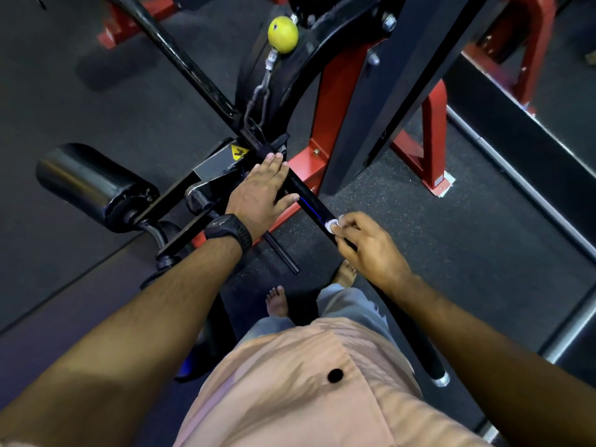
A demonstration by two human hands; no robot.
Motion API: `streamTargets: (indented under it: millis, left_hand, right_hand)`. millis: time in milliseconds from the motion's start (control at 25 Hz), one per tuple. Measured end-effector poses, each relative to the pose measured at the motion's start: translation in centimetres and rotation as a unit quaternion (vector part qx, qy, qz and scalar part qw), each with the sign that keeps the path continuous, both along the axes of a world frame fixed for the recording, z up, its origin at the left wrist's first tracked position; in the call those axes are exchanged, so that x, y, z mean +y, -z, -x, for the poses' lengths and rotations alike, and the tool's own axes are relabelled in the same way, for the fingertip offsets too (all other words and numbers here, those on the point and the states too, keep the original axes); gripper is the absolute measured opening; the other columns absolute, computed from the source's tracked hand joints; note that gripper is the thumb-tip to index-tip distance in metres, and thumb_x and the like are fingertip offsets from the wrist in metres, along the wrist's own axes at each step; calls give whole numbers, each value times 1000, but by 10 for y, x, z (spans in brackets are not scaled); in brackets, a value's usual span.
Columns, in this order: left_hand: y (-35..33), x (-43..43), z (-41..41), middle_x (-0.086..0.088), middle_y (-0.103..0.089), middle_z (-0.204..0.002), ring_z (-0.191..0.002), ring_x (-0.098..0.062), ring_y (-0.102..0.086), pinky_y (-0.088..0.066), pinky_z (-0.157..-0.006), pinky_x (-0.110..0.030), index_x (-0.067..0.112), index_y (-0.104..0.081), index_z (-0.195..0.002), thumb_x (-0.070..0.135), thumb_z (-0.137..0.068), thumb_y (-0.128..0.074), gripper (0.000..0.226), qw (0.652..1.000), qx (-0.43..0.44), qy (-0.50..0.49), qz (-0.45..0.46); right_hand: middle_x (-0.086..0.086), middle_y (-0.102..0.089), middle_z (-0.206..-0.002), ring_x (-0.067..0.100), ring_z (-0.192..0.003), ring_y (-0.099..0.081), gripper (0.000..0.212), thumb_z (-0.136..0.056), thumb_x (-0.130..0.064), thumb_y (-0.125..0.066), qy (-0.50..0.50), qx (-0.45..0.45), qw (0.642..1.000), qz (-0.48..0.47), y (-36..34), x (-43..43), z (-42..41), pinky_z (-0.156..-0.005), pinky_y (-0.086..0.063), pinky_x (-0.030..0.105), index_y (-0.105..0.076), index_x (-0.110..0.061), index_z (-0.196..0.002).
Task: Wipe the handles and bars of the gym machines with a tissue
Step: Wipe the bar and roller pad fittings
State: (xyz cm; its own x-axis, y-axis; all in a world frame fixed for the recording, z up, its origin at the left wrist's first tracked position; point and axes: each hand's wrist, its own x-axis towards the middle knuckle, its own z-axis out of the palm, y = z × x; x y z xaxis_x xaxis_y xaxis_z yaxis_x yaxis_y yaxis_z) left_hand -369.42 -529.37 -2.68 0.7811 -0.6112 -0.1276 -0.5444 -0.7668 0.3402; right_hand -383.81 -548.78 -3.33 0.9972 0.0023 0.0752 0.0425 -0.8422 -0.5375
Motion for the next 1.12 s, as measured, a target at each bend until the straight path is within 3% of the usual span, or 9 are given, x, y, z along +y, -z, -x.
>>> streamTargets:
  millis: [160, 280, 400, 480, 640, 840, 960, 1040, 1120]
  left_hand:
    - [1, -2, 2, -8, -12, -164, -151, -16, -4, -1, -120, -27, 8, -21, -155, 47, -101, -45, 70, 1000, 4, -5, 7]
    - [1, -2, -1, -8, -13, -164, -152, -17, -4, -1, -120, -28, 9, -22, -155, 47, -100, -45, 70, 1000, 7, 4, 0]
    - [3, 0, -5, -9, -14, -164, -152, -18, -5, -3, -122, -30, 8, -24, -154, 47, -100, -45, 70, 1000, 7, 14, 2]
    - [1, -2, -3, -9, -15, -163, -152, -18, -6, -4, -122, -31, 8, -25, -154, 46, -101, -45, 68, 1000, 9, 11, 4]
    - [1, 0, -3, -10, -16, -163, -152, -19, -6, -4, -121, -31, 7, -25, -154, 44, -102, -44, 66, 1000, 6, 11, 13]
    - [-1, -1, -1, -10, -15, -163, -152, -19, -6, -4, -121, -31, 8, -24, -154, 44, -103, -42, 66, 1000, 2, 14, -1]
    - [1, -2, -1, -10, -15, -163, -152, -20, -6, -4, -121, -31, 7, -23, -154, 44, -103, -42, 66, 1000, -1, 14, 5]
    - [1, -2, 0, -10, -15, -163, -152, -20, -7, -3, -121, -30, 7, -23, -154, 44, -103, -42, 66, 1000, 0, 13, 7]
    - [1, -3, 1, -10, -15, -163, -152, -20, -7, -3, -121, -30, 7, -23, -154, 42, -103, -42, 65, 1000, -1, 8, 11]
  right_hand:
    - [11, -61, -105, 25, -98, -54, 21, -100, -18, -51, -98, 19, 992, 80, -8, 5, -21, -81, -46, 37, -69, -7, -102]
    - [6, -54, -99, 20, -90, -50, 16, -102, -24, -55, -104, 9, 990, 97, -13, -5, -20, -67, -46, 38, -62, -9, -102]
    - [7, -53, -99, 24, -93, -48, 14, -86, -10, -73, -180, -2, 965, 191, -8, 8, -26, -50, -51, 36, -67, -4, -98]
    - [7, -56, -98, 25, -92, -47, 13, -81, -5, -72, -189, -22, 952, 239, -1, 12, -23, -54, -52, 30, -71, -3, -94]
    - [9, -60, -89, 28, -92, -51, 10, -81, -6, -63, -226, -73, 911, 338, 2, 19, -11, -81, -51, 32, -73, -3, -82]
    - [9, -63, -92, 30, -95, -50, 11, -75, -12, -73, -205, -35, 898, 388, 4, 24, -3, -89, -41, 33, -76, -5, -83]
    - [13, -60, -94, 33, -95, -56, 15, -81, -4, -60, -220, -17, 897, 383, 0, 27, -5, -89, -48, 37, -74, -1, -85]
    - [15, -60, -100, 31, -99, -56, 16, -84, -3, -58, -208, 0, 907, 367, 2, 24, 3, -92, -49, 37, -73, 0, -92]
    - [14, -61, -105, 26, -105, -53, 14, -89, -7, -63, -131, 5, 960, 245, 1, 16, 17, -94, -50, 36, -71, 0, -99]
